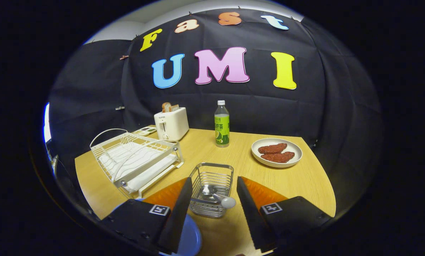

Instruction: Take the plate from the dish rack, then take the spoon from the basket and place it into the plate.

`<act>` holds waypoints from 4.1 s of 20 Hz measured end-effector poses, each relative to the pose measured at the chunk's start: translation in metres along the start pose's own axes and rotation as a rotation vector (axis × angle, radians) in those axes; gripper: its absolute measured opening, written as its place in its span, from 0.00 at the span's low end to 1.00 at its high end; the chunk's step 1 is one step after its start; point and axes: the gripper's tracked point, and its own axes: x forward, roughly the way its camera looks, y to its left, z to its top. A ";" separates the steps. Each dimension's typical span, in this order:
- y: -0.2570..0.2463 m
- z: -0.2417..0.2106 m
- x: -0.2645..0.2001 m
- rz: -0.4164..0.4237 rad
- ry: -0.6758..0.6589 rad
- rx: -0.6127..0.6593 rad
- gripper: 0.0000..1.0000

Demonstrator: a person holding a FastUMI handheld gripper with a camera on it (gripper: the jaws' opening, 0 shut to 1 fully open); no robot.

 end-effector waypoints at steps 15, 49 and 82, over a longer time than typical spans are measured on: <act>-0.013 -0.004 0.012 -0.059 0.035 0.064 0.24; 0.013 0.066 -0.002 -0.044 0.001 -0.036 0.16; 0.144 -0.034 -0.058 -0.147 0.312 0.011 0.19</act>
